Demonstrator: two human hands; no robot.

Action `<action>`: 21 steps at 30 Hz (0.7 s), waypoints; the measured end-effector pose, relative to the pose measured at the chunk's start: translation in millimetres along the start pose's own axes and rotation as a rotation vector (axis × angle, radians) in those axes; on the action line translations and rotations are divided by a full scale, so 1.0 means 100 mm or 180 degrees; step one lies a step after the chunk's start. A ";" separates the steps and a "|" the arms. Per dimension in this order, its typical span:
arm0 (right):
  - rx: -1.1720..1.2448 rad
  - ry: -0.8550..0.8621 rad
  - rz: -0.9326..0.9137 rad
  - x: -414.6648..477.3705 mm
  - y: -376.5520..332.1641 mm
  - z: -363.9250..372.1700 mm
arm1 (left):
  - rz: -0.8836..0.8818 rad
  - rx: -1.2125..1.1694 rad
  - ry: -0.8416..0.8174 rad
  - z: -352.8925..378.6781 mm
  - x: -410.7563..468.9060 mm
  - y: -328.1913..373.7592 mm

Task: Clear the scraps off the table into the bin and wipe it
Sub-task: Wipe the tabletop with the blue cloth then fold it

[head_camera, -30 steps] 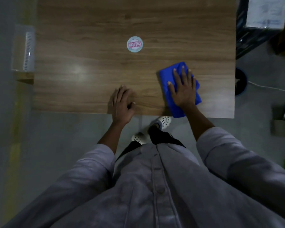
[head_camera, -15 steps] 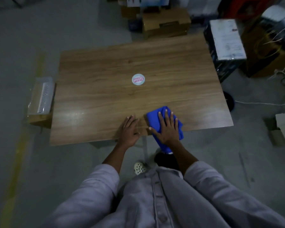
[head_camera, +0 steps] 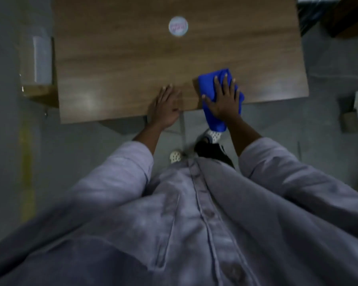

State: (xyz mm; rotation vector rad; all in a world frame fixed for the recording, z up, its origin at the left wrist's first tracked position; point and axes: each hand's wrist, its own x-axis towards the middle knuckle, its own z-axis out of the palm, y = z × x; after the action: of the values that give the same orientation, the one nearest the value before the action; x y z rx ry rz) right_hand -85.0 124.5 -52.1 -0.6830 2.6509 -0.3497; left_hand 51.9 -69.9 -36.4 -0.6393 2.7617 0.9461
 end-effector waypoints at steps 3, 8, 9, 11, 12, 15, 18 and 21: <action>0.0033 0.0033 0.0080 0.04 -0.03 0.00 | -0.0101 0.0065 -0.0086 -0.02 0.02 0.03; 0.0057 0.0045 0.0254 0.04 -0.14 0.02 | -0.0175 0.0014 -0.0146 -0.05 0.04 0.06; 0.0078 0.0049 0.0281 0.04 -0.17 0.02 | -0.0193 -0.0003 -0.0143 -0.04 0.04 0.06; 0.0134 0.0062 0.0338 0.04 -0.21 0.02 | -0.0224 -0.0043 -0.0128 -0.04 0.05 0.07; 0.0162 0.0047 0.0362 0.03 -0.24 0.02 | -0.0230 -0.0054 -0.0124 -0.04 0.05 0.07; 0.0180 -0.0003 0.0305 0.03 -0.29 0.04 | -0.0258 -0.0067 -0.0096 -0.03 0.06 0.09; 0.0237 -0.0027 0.0036 0.04 -0.23 0.03 | -0.0298 -0.0075 -0.0081 -0.01 0.09 0.10; 0.0223 -0.0002 -0.0240 0.07 -0.06 -0.02 | -0.0317 -0.0063 0.0031 0.00 0.10 0.11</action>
State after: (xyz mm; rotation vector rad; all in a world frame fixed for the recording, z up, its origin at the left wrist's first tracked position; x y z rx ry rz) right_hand -89.0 115.9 -50.4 -0.7618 2.6039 -0.4609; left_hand 38.0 -65.5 -33.1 -0.7787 2.7037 0.9524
